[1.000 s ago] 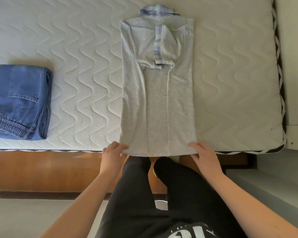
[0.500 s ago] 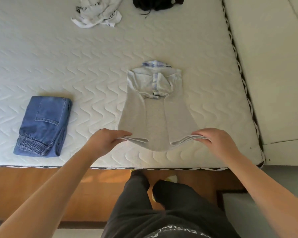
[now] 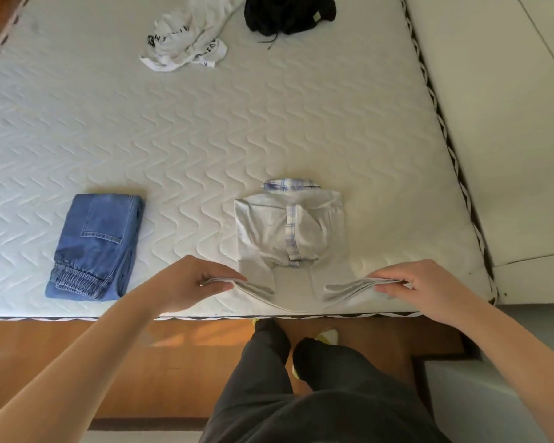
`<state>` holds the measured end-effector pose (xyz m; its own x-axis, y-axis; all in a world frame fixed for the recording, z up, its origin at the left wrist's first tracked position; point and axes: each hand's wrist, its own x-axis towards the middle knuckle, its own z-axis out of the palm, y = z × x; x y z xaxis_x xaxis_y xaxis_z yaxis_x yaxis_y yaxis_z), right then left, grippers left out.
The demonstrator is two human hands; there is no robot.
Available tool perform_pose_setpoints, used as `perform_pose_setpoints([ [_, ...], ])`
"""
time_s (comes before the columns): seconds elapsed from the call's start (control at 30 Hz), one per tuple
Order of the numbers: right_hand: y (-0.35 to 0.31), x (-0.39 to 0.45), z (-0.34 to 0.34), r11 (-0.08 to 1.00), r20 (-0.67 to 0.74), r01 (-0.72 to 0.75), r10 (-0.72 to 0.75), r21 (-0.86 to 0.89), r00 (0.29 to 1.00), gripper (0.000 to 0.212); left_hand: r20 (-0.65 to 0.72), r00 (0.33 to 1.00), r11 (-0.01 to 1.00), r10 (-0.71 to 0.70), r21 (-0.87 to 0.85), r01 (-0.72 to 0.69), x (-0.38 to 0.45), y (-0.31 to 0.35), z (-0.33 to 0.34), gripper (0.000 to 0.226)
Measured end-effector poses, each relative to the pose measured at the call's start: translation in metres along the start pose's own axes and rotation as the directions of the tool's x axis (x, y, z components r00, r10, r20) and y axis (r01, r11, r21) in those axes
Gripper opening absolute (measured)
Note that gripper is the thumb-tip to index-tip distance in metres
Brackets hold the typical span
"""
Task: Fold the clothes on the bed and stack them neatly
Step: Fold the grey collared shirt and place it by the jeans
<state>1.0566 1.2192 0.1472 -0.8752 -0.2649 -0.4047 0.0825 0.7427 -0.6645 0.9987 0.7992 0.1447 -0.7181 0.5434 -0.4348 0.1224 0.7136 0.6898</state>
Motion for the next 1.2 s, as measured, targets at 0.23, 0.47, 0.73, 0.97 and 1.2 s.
perform_pose_setpoints([
  [0.23,0.029,0.078,0.012,1.0,0.028,-0.014,0.013,0.023,1.0,0.028,0.134,0.987,0.996,-0.088,0.035,0.084,0.086,-0.039,-0.007,0.033],
  [0.47,0.066,0.181,0.008,0.989,0.002,-0.079,0.079,0.126,0.997,0.027,0.151,0.981,0.988,-0.121,0.117,0.104,0.181,-0.085,-0.039,0.027],
  [0.73,0.132,0.314,0.017,0.987,-0.12,-0.156,0.158,0.031,0.98,0.028,0.026,0.987,0.982,-0.162,0.101,0.158,0.306,-0.158,-0.049,0.04],
  [0.97,0.161,0.399,0.045,0.956,-0.07,-0.289,0.286,-0.042,0.956,0.033,0.005,0.958,0.949,-0.286,0.141,0.282,0.373,-0.214,-0.02,0.039],
  [1.2,0.149,0.411,0.053,0.961,-0.015,-0.261,0.261,-0.089,0.965,0.04,0.067,0.976,0.976,-0.206,0.083,0.2,0.394,-0.21,-0.01,0.031],
])
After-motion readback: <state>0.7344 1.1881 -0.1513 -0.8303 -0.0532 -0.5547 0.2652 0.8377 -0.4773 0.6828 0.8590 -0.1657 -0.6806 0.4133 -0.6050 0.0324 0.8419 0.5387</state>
